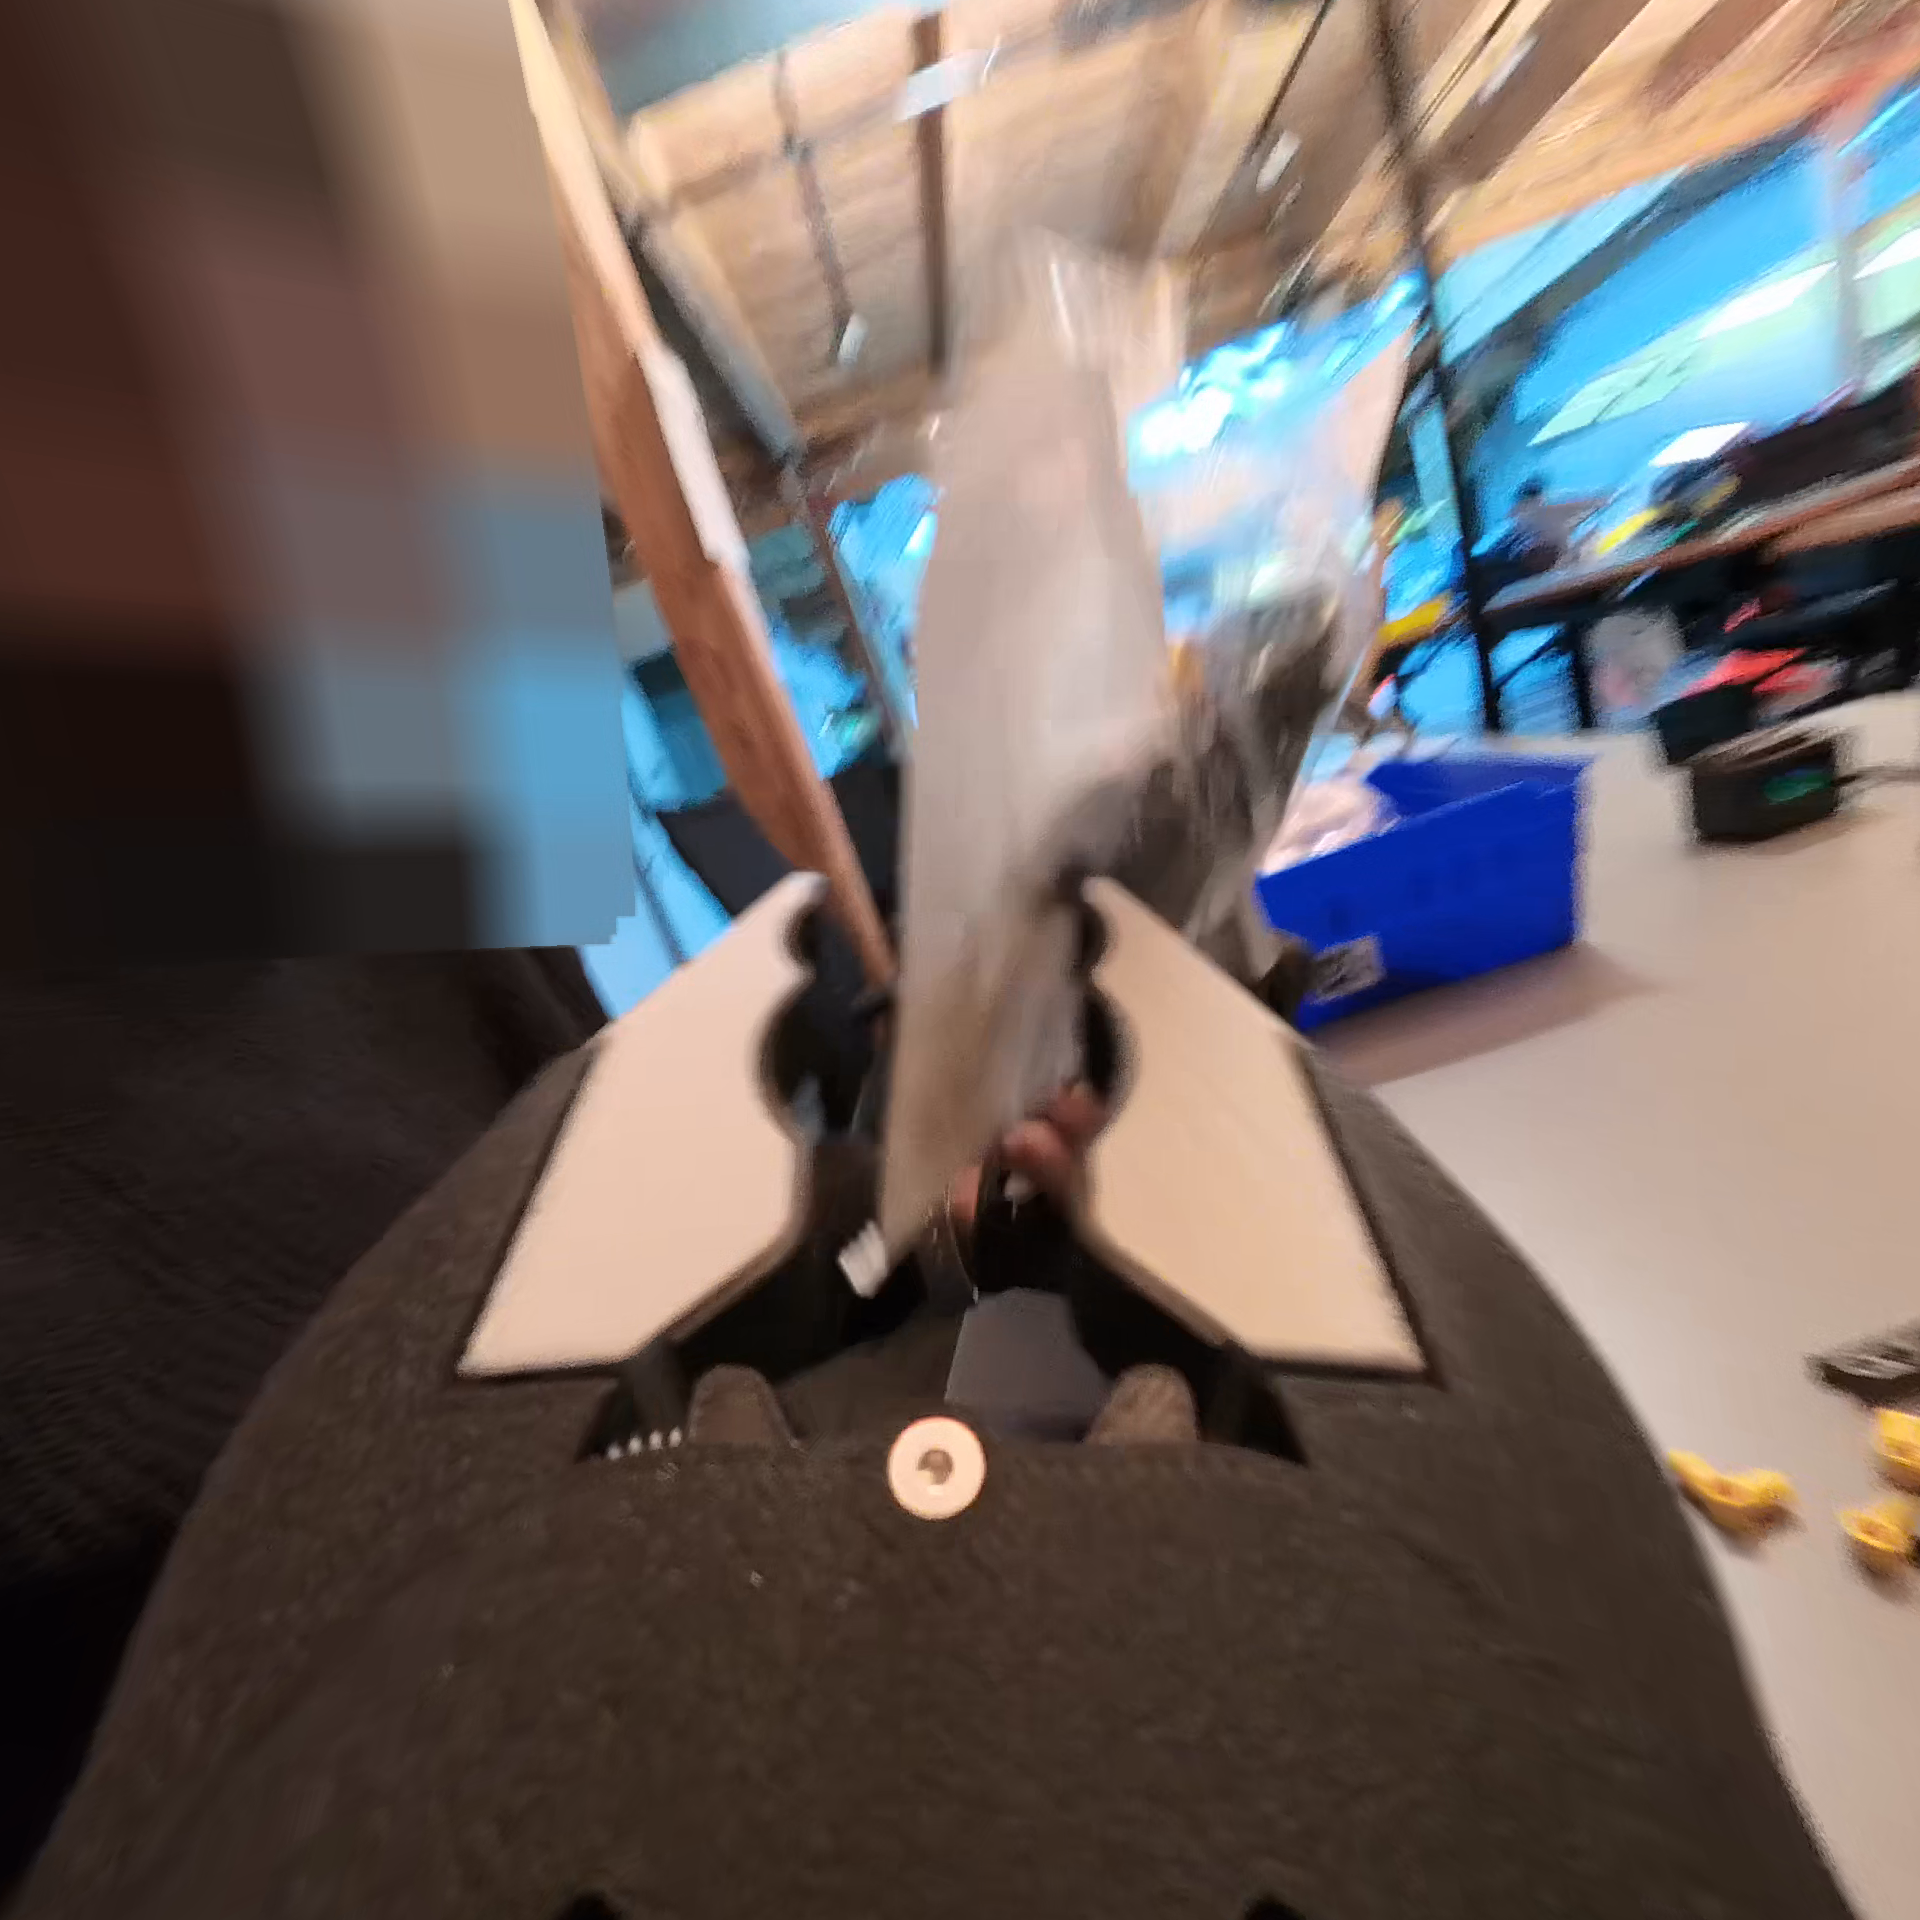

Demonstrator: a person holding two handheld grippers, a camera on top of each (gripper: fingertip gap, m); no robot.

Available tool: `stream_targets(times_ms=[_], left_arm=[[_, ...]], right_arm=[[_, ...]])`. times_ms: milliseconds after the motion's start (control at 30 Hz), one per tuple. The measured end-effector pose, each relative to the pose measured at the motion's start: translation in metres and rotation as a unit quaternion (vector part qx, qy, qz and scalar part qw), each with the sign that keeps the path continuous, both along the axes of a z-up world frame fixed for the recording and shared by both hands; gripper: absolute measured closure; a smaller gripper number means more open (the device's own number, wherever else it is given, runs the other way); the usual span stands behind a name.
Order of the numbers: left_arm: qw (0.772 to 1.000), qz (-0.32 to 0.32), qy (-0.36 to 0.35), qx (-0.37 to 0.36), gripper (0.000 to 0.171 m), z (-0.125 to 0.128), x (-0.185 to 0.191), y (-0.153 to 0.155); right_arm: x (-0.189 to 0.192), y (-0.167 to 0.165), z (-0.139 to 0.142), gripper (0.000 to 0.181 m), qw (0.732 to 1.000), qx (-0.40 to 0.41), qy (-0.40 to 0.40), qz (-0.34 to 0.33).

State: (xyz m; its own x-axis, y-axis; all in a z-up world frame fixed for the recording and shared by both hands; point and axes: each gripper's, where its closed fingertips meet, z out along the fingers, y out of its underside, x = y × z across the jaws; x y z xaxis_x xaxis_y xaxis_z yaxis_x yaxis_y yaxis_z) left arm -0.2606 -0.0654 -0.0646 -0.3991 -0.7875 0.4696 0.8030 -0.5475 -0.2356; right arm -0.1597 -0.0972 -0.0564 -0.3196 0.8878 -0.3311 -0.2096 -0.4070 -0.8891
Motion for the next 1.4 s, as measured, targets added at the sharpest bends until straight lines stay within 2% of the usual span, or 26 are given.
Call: stream_targets(times_ms=[67, 167, 233, 300, 333, 433, 533, 633, 800, 933, 1100, 1167, 1233, 1267, 1333, 1400], left_arm=[[1.000, 0.002, 0.026, -0.001, 0.158, -0.003, 0.003, 0.001], [0.997, -0.010, 0.070, -0.007, 0.158, -0.009, 0.015, 0.003], [0.995, -0.021, 0.098, -0.009, 0.158, -0.013, 0.026, 0.003], [0.992, -0.030, 0.118, -0.014, 0.158, -0.018, 0.035, 0.004], [0.991, -0.032, 0.129, -0.021, 0.157, -0.021, 0.038, 0.006], [0.984, -0.003, 0.171, -0.052, 0.150, -0.031, 0.041, 0.022], [0.947, 0.087, 0.293, -0.099, 0.133, -0.057, 0.039, 0.049], [0.908, 0.161, 0.361, -0.143, 0.129, -0.068, 0.023, 0.066], [0.864, 0.312, 0.344, -0.193, 0.129, -0.054, -0.019, 0.068], [0.855, 0.323, 0.378, -0.148, 0.129, -0.029, 0.008, 0.059], [0.792, 0.385, 0.473, -0.030, 0.129, -0.002, 0.063, 0.051], [0.752, 0.395, 0.527, -0.019, 0.128, -0.016, 0.080, 0.057], [0.717, 0.383, 0.581, -0.042, 0.128, -0.043, 0.089, 0.067], [0.708, 0.371, 0.599, -0.054, 0.128, -0.055, 0.093, 0.070], [0.710, 0.328, 0.622, -0.039, 0.126, -0.071, 0.108, 0.068], [0.709, 0.320, 0.628, -0.018, 0.124, -0.075, 0.111, 0.065]], right_arm=[[0.012, 0.010, 0.008, 0.122, 0.999, -0.009, 0.022, -0.028], [0.030, 0.018, 0.019, 0.119, 0.997, -0.009, 0.053, -0.055], [0.037, 0.027, 0.016, 0.120, 0.996, -0.005, 0.038, -0.082], [0.035, 0.033, 0.004, 0.139, 0.996, 0.006, -0.009, -0.091], [0.035, 0.036, 0.000, 0.163, 0.995, 0.010, -0.029, -0.094], [0.037, 0.046, -0.004, 0.167, 0.993, 0.029, -0.044, -0.106], [0.041, 0.064, -0.005, 0.170, 0.987, 0.057, -0.053, -0.138], [0.047, 0.084, 0.000, 0.172, 0.989, 0.045, -0.039, -0.136], [0.041, 0.114, -0.003, 0.176, 0.993, 0.018, -0.027, -0.110], [0.035, 0.130, -0.012, 0.176, 0.991, -0.009, -0.042, -0.126], [0.051, 0.146, -0.006, 0.176, 0.969, 0.024, -0.033, -0.242], [0.044, 0.128, -0.010, 0.175, 0.970, 0.036, -0.037, -0.239], [0.029, 0.110, -0.024, 0.171, 0.973, 0.031, -0.058, -0.223], [0.023, 0.099, -0.031, 0.170, 0.976, 0.029, -0.063, -0.207], [0.016, 0.080, -0.041, 0.174, 0.983, 0.009, -0.073, -0.168], [0.016, 0.070, -0.046, 0.174, 0.987, -0.024, -0.075, -0.138]])
